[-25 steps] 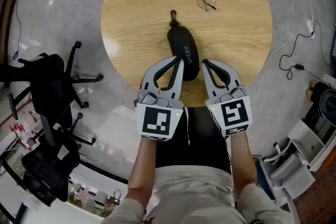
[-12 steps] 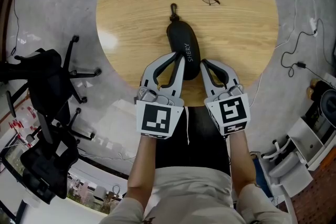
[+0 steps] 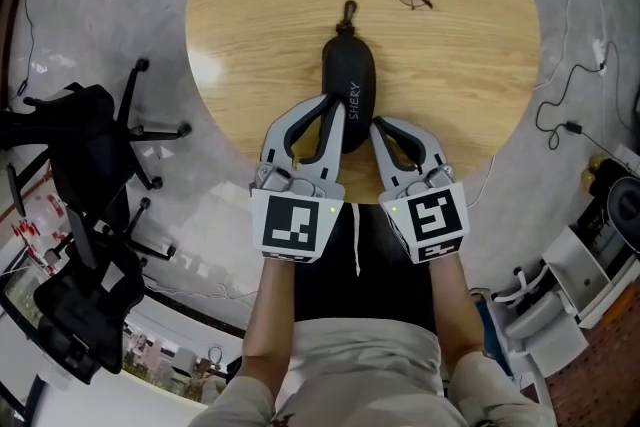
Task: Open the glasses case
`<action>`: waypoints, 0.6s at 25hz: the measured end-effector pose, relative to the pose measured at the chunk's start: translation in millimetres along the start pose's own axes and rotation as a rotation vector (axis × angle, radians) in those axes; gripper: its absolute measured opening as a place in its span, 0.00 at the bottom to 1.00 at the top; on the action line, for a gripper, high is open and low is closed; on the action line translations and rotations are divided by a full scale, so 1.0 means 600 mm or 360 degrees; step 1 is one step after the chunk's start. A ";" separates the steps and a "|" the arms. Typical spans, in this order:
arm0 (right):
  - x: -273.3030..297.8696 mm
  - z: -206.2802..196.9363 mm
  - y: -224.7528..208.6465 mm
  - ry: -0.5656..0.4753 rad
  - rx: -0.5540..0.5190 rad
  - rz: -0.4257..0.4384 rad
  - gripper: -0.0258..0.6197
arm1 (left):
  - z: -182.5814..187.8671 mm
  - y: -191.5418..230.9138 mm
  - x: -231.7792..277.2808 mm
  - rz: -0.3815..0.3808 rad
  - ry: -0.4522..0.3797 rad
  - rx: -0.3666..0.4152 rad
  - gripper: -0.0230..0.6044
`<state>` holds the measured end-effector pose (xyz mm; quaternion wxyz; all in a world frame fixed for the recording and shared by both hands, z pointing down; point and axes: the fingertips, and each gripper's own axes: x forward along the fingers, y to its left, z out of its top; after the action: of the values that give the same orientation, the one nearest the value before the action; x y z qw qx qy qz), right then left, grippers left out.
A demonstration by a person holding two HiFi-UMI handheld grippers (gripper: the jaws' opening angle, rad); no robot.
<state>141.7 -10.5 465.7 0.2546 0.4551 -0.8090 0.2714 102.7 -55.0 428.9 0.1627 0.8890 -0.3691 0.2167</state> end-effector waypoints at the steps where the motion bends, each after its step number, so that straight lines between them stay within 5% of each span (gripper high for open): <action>1: 0.003 0.001 0.005 -0.0001 0.0000 0.0012 0.07 | 0.001 0.004 -0.002 0.0006 -0.0003 -0.0004 0.08; 15: 0.059 0.042 0.081 -0.0020 -0.0061 0.0193 0.07 | 0.010 0.054 -0.050 0.0091 0.0004 0.0070 0.08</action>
<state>79.0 -27.4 460.6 0.2412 0.4020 -0.8416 0.2680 61.6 -61.6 412.8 0.1371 0.8812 -0.3894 0.2304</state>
